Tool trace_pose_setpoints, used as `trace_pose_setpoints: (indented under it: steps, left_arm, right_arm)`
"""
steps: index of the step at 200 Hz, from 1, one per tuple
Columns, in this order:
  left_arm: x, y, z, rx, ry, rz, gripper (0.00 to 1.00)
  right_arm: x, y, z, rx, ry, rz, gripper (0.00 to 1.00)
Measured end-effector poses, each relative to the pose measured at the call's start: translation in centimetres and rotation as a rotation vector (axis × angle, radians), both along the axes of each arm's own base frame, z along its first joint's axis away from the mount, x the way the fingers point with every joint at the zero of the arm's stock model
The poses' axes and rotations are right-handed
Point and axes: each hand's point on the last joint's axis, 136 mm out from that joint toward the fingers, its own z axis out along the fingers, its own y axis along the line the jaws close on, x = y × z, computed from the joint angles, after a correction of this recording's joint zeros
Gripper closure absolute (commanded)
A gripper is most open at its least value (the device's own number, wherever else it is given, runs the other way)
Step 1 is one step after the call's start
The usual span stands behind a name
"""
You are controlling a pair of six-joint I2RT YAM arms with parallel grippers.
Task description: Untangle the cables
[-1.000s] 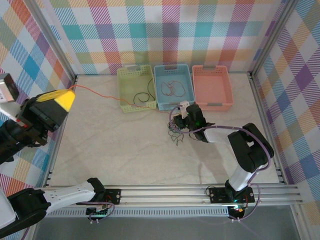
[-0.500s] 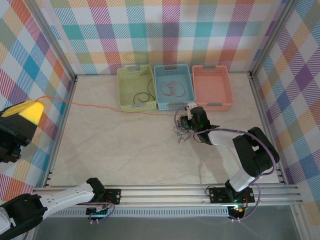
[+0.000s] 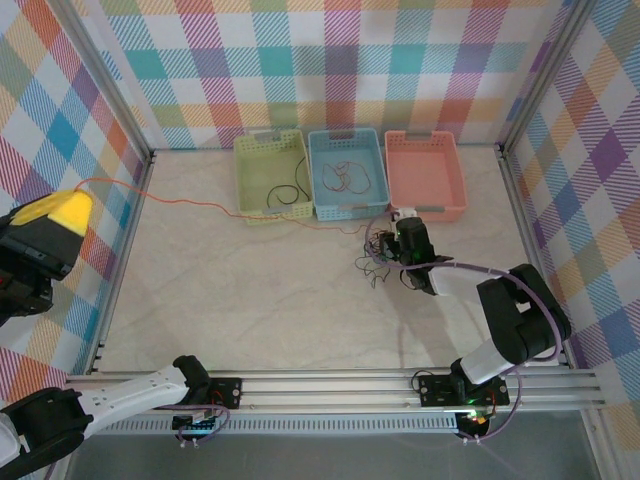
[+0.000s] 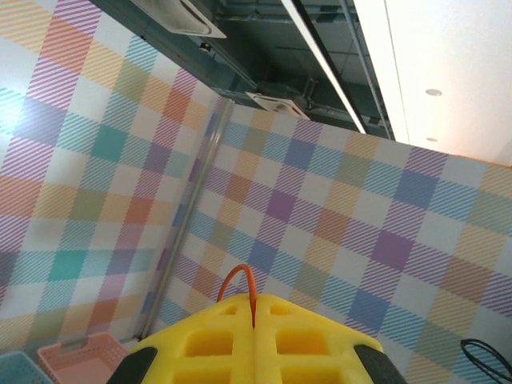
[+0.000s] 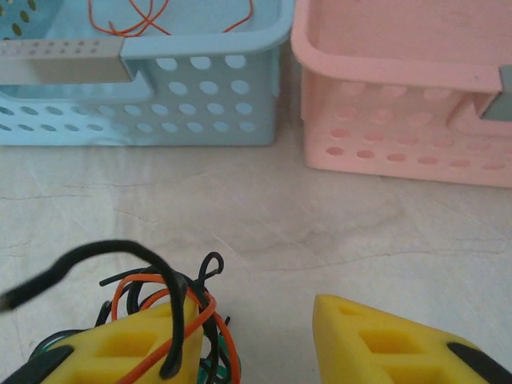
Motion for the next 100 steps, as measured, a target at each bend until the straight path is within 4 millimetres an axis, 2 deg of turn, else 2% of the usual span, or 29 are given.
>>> trace_pose_setpoints:
  steps: [33, 52, 67, 88, 96, 100]
  left_arm:
    - [1.2, -0.6, -0.3, 0.026, 0.009, 0.037, 1.0]
    - [2.1, -1.1, -0.7, 0.046, 0.015, 0.061, 1.0]
    - [3.2, -2.1, -1.8, 0.078, 0.04, 0.072, 1.0]
    - [5.6, -4.5, -3.8, 0.141, 0.096, 0.083, 1.0]
    - [6.8, -5.9, -4.7, 0.175, 0.124, 0.084, 1.0]
    - [7.2, -6.4, -5.1, 0.188, 0.133, 0.083, 1.0]
  right_arm:
    - [-0.1, -1.0, 0.5, 0.018, -0.013, -0.067, 0.57]
    - [-0.3, -1.3, 1.0, 0.027, -0.023, -0.079, 0.5]
    - [-0.6, -1.4, 1.5, 0.029, -0.029, -0.077, 0.44]
    - [-1.5, -1.8, 4.0, 0.041, -0.072, -0.068, 0.39]
    - [-1.9, -1.9, 6.4, 0.061, -0.126, -0.063, 0.36]
    - [-2.0, -2.0, 7.0, 0.064, -0.141, -0.06, 0.36]
